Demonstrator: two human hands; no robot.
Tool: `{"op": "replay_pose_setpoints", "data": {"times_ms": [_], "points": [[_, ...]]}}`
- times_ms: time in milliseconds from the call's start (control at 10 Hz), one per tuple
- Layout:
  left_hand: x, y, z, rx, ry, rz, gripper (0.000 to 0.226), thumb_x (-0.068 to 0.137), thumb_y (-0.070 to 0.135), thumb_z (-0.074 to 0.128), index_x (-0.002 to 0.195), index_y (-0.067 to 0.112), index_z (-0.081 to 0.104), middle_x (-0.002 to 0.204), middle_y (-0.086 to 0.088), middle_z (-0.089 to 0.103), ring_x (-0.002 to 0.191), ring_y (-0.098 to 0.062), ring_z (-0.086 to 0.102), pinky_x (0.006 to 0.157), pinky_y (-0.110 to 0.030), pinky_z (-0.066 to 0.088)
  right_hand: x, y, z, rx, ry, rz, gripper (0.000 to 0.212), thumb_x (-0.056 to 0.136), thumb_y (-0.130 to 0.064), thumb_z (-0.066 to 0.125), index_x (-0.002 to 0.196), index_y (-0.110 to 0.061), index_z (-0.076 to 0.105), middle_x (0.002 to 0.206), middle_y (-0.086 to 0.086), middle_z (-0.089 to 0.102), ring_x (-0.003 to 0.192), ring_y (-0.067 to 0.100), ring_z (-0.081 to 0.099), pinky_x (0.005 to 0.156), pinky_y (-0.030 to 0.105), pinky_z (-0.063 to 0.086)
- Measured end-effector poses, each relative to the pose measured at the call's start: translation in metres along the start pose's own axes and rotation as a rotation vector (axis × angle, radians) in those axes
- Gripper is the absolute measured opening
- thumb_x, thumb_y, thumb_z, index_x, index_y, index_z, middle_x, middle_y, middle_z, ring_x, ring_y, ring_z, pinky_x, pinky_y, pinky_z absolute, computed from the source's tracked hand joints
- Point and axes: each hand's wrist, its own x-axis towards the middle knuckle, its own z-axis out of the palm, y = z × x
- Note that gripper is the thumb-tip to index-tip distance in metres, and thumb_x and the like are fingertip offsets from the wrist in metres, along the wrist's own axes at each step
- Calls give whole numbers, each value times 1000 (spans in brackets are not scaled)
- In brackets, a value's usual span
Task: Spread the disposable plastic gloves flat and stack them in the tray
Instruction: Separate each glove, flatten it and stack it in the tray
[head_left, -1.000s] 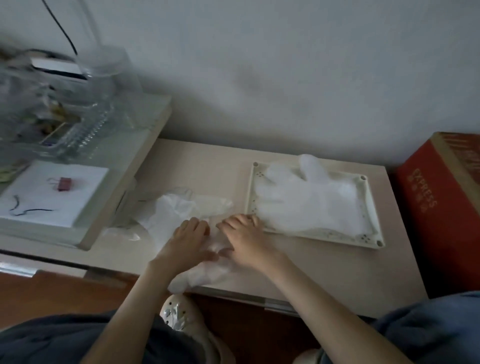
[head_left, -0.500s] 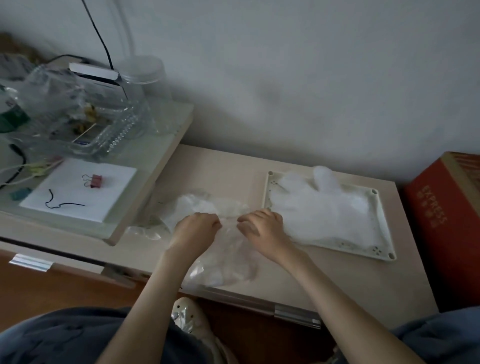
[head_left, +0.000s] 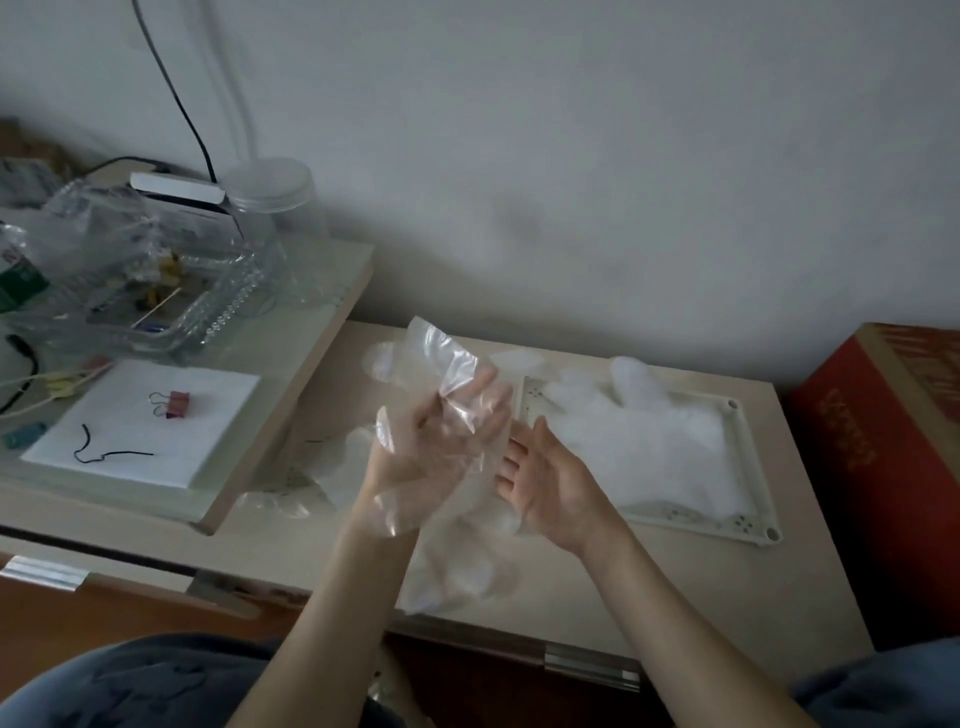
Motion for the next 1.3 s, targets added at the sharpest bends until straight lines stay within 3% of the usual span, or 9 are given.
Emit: {"op": "replay_pose_setpoints", "data": {"times_ms": [200, 300, 400, 500, 600, 700, 900, 1100, 1300], "points": [[21, -23, -2, -65, 25, -167, 26, 83, 24, 57, 90, 7, 75, 112, -5, 65, 107, -20, 65, 79, -29, 57, -10, -20, -30, -167, 84, -276, 71, 65, -50, 81, 124, -16, 59, 117, 5, 66, 107, 19, 63, 88, 29, 50], [26, -30, 3, 23, -175, -167, 42, 95, 33, 48, 130, 12, 57, 140, -3, 52, 131, -16, 46, 108, -26, 30, -13, -22, -41, -212, 150, -233, 40, 80, -39, 72, 117, -28, 63, 106, -4, 70, 95, 11, 66, 77, 22, 52], [27, -42, 9, 23, -229, -164, 54, 103, 25, 21, 141, -13, 30, 145, -30, 35, 138, -36, 34, 117, -43, 18, -19, -41, -35, 196, -28, 115, 64, 96, -10, 50, 88, -74, 53, 72, -40, 61, 68, -18, 58, 61, 1, 43], [38, -49, 27, 67, -214, -261, 37, 94, 11, 53, 122, -13, 53, 121, -27, 60, 112, -36, 60, 100, -43, 43, -22, -40, -42, -3, -168, -161, 22, 88, -29, 65, 107, -36, 70, 95, -16, 70, 89, -1, 64, 83, 14, 47], [42, -52, 36, -61, -313, -389, 33, 73, 7, 78, 96, 0, 55, 86, -18, 65, 70, -31, 66, 66, -36, 57, -25, -47, -61, -121, 165, -287, 52, 88, -37, 65, 120, 3, 55, 118, 18, 53, 115, 31, 47, 105, 39, 35], [59, -55, 28, -18, -137, -252, 31, 90, 30, 54, 101, 3, 64, 133, -18, 52, 117, -38, 55, 102, -46, 44, -26, -55, -86, 93, 299, -284, 41, 89, -21, 60, 119, 7, 55, 117, 19, 58, 113, 28, 53, 104, 37, 41], [86, -68, 7, -125, 92, -244, 109, 78, 85, 8, 124, -4, 52, 126, -27, 58, 113, -43, 58, 92, -59, 45, -46, -72, -136, -65, 714, -280, 20, 94, -7, 54, 75, -12, 50, 52, -4, 56, 48, 10, 51, 44, 22, 43], [101, -79, 17, 374, 99, -344, 54, 87, 58, 48, 109, 9, 58, 117, -19, 64, 105, -32, 64, 90, -45, 50, -51, -57, -164, -254, 962, -202, 10, 93, -9, 56, 84, -5, 53, 62, 4, 52, 49, 12, 50, 42, 22, 48], [115, -106, 12, 967, 229, -427, 15, 87, 10, 67, 96, -2, 66, 74, -9, 62, 54, -11, 56, 52, -20, 48, -51, -44, -178, -379, 1002, -188, 9, 90, -6, 57, 82, -9, 57, 60, 0, 56, 50, 8, 52, 44, 20, 46]]}}
